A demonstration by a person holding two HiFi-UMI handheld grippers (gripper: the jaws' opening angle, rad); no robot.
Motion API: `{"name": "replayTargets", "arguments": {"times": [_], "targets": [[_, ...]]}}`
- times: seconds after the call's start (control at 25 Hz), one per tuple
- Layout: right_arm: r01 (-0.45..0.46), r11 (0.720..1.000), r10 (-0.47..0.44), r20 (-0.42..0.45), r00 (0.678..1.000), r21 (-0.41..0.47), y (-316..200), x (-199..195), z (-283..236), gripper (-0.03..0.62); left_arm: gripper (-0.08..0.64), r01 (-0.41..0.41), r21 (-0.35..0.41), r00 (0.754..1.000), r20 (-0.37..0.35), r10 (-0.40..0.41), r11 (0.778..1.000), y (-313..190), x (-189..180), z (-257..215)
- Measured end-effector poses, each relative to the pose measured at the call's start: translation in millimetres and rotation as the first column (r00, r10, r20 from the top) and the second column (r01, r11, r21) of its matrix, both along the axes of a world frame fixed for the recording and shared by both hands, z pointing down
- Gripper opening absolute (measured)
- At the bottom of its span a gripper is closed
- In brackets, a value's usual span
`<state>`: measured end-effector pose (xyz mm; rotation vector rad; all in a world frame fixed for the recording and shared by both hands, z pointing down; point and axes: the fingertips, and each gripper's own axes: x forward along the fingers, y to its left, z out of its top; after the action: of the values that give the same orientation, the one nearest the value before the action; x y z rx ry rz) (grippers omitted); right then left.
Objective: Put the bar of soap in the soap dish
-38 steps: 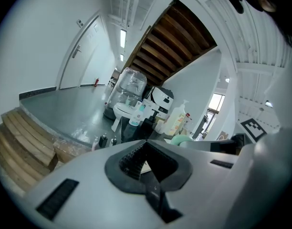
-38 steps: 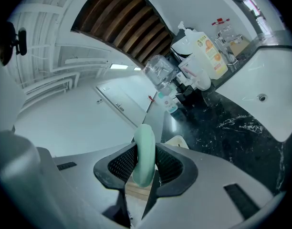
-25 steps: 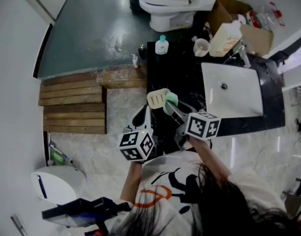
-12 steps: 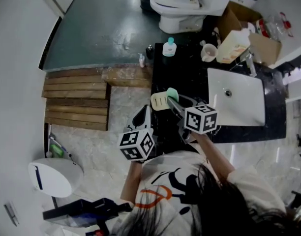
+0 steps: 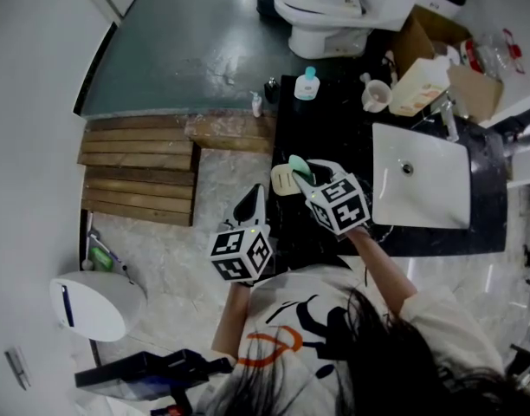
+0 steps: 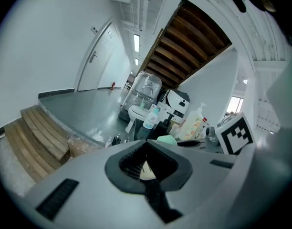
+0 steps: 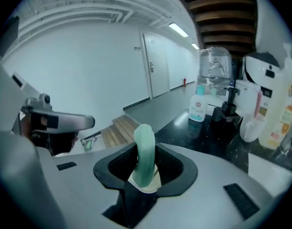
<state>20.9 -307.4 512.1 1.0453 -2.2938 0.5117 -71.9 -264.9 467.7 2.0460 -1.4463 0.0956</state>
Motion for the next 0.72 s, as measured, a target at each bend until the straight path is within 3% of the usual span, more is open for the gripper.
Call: {"name": "replayTargets", "arguments": {"times": [0.16,0.24,0.72], "targets": [[0.131,0.99,-0.119,-0.223,0.967,0.041,7.1,-4.1,15.0,0.121,0.002,0.004,0.0,1.0,0.002,-0.004,1.0,0.3,-2.6,0.5],[0.177,0.983,-0.16,-0.274,0.948,0.038,10.5,-6.8,21.5,0.121,0.002,0.008,-0.001,1.0,0.002,-0.008,1.0,0.2,-4.2,0.9],[0.21,0.977,-0.198,-0.247,0.949,0.026,12.0,-13.4,24.9,0.123,0.002,0.007,-0.003,1.0,0.0,-0.007,1.0,-1.0,-2.4,2.7]]}}
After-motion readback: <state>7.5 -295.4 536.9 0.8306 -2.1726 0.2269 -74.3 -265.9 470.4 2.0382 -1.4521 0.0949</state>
